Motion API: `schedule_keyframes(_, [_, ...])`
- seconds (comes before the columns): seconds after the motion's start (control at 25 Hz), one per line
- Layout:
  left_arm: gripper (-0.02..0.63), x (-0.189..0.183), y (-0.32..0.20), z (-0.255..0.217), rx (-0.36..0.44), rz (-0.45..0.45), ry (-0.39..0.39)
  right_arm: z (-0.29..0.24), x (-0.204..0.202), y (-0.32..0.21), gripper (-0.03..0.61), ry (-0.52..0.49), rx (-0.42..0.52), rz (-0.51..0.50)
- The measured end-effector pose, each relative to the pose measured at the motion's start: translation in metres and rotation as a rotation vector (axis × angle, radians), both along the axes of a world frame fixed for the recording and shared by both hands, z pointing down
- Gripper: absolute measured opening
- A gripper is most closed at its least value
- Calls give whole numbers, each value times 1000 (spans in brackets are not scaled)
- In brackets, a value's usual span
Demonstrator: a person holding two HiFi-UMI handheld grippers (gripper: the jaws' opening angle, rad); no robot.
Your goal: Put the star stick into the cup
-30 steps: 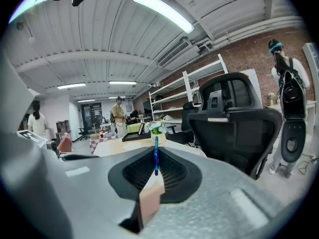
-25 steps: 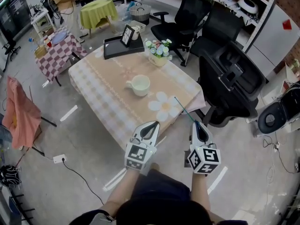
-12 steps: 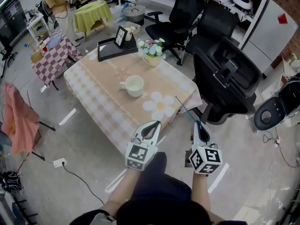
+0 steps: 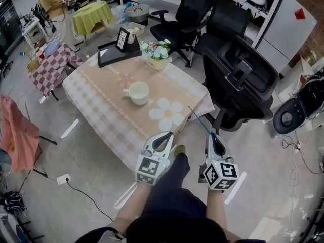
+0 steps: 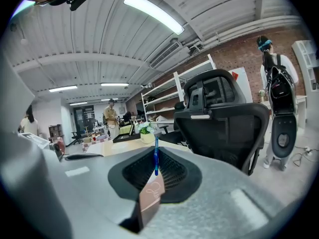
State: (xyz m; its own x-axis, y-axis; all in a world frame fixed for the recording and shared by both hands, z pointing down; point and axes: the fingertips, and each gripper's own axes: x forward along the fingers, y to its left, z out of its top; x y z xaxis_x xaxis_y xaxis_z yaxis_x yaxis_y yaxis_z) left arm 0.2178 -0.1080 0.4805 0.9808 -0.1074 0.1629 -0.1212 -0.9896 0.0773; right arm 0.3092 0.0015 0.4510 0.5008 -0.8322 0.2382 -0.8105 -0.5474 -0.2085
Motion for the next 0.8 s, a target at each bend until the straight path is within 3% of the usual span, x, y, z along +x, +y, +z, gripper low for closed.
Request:
schedule_keyframes(0.4, [11, 35, -12, 1, -7, -22, 8, 3, 31, -13, 20, -10, -14, -22])
schedule_keyframes(0.8, [12, 54, -56, -4, 7, -141, -4, 0, 62, -68, 20, -20, -5, -146])
